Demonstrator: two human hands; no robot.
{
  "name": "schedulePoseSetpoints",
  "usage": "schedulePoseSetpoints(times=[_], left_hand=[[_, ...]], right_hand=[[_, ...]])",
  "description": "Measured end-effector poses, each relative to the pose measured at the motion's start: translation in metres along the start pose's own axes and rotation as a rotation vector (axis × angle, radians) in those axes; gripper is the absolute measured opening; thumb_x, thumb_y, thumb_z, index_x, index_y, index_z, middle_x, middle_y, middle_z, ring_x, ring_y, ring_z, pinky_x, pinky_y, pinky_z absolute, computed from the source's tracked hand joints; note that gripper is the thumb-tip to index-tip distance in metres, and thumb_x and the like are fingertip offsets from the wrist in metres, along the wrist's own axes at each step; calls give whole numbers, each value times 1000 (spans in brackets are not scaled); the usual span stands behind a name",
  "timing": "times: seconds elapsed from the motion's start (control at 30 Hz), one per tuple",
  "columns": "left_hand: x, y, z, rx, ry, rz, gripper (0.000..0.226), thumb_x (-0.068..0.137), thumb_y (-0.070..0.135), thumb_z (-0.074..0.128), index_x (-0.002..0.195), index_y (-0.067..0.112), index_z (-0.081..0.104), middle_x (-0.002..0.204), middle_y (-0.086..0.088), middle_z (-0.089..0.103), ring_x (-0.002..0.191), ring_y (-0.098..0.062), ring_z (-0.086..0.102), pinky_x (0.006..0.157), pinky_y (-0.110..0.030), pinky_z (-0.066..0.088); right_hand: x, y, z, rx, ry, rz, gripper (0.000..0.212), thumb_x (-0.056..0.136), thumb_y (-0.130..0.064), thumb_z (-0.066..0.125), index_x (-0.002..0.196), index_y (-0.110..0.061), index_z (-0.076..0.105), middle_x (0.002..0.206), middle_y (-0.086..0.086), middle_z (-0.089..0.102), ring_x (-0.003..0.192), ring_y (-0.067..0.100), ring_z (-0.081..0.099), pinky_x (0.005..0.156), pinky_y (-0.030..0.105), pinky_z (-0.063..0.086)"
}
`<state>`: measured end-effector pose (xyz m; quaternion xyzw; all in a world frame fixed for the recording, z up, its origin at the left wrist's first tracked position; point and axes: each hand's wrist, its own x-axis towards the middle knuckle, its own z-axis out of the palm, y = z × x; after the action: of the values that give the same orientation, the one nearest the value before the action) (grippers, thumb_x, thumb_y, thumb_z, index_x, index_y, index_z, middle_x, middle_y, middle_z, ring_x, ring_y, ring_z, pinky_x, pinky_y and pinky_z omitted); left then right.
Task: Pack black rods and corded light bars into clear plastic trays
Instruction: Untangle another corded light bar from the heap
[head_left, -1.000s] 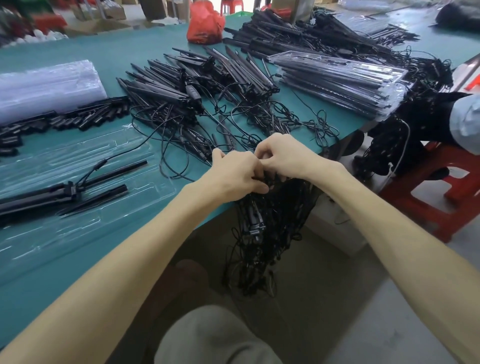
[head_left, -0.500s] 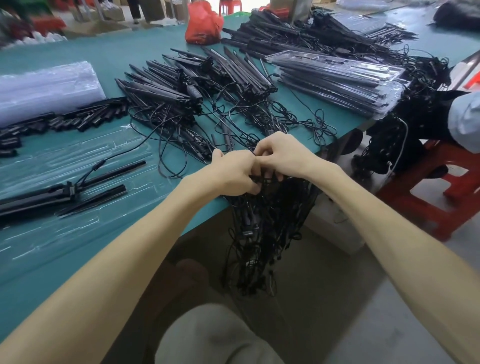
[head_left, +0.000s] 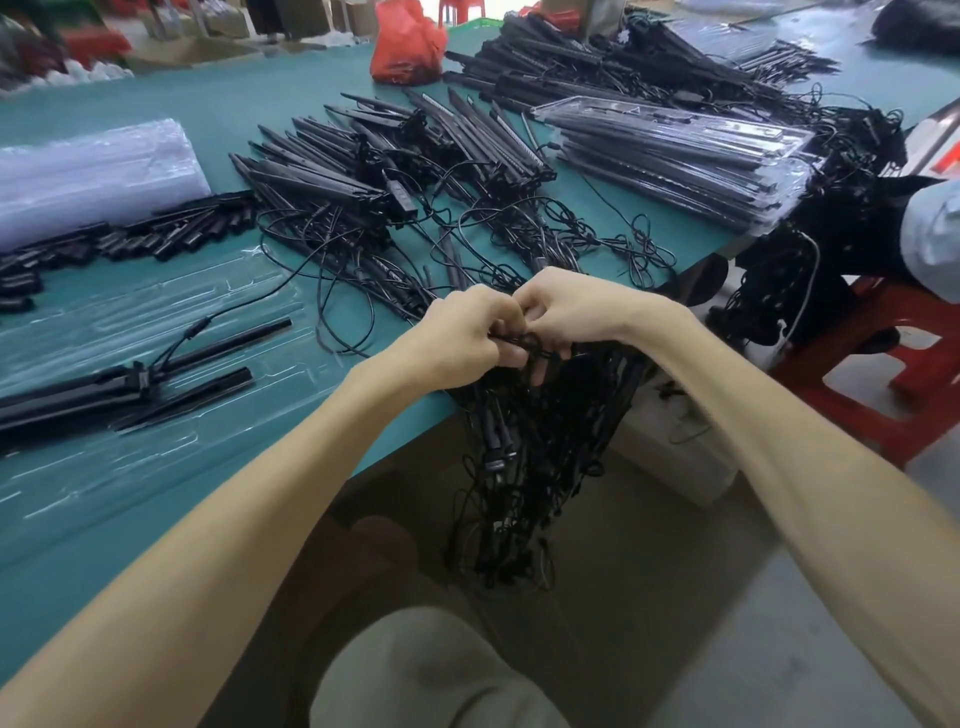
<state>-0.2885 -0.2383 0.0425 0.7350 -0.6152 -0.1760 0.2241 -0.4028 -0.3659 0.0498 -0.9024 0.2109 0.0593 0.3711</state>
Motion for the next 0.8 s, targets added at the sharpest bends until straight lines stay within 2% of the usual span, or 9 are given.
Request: schedulePoseSetpoints(times=[0.1, 0.17, 0.3, 0.43, 0.57, 0.63, 0.73, 0.8], left_hand=[[-2, -2, -1, -165, 37, 7, 10, 84, 14, 79, 83, 14, 69, 66, 9, 57, 55, 4, 52, 60, -22, 39], [-2, -2, -3, -191, 59, 13, 9, 84, 14, 79, 87, 8, 72, 62, 10, 56, 48, 6, 50, 56, -20, 37], [-2, -2, -9, -211, 71, 29, 10, 85, 12, 77, 90, 3, 73, 62, 7, 57, 47, 3, 49, 57, -24, 41], [-4, -4, -15, -264, 53, 32, 6, 88, 9, 74, 87, 4, 73, 60, 0, 58, 48, -8, 50, 52, -21, 43], [-7, -8, -19, -300, -13, -5, 9, 91, 9, 72, 90, 1, 71, 62, -1, 60, 52, -12, 51, 54, -22, 44], [-8, -8, -21, -301, -67, -15, 9, 93, 14, 71, 89, 6, 70, 67, -3, 61, 58, -15, 51, 58, -24, 44], [-7, -6, -20, -207, -108, -39, 32, 101, 35, 58, 89, 8, 70, 64, -1, 61, 53, -11, 49, 53, -22, 41], [-5, -4, -16, -108, -97, -35, 39, 106, 35, 46, 96, 6, 69, 61, 0, 56, 46, -5, 46, 49, -19, 37]], right_hand=[[2, 0, -2, -14, -26, 38, 6, 91, -12, 66, 91, -10, 72, 73, 5, 76, 66, 14, 69, 52, 21, 40], [3, 0, -5, -25, -49, 43, 6, 90, -18, 70, 87, -14, 72, 71, 2, 76, 60, 13, 63, 52, 23, 37], [4, 0, -7, -17, -35, 35, 9, 88, -20, 73, 81, -14, 69, 68, 4, 74, 56, 17, 56, 48, 23, 35], [3, 8, 2, 218, 225, -8, 18, 88, -15, 75, 77, -6, 63, 65, 10, 73, 53, 16, 71, 40, 16, 38], [3, 14, 10, 371, 448, -55, 24, 87, -19, 79, 79, -3, 61, 64, 11, 73, 56, 24, 72, 40, 22, 46], [3, 15, 12, 400, 521, -85, 24, 85, -18, 80, 80, -2, 64, 64, 10, 73, 56, 29, 71, 41, 24, 48], [1, 17, 15, 469, 532, -134, 23, 86, -17, 79, 82, 0, 64, 64, 12, 72, 53, 30, 70, 41, 25, 50], [-1, 16, 14, 503, 507, -157, 24, 86, -16, 79, 84, 2, 62, 65, 15, 72, 52, 31, 69, 40, 26, 50]])
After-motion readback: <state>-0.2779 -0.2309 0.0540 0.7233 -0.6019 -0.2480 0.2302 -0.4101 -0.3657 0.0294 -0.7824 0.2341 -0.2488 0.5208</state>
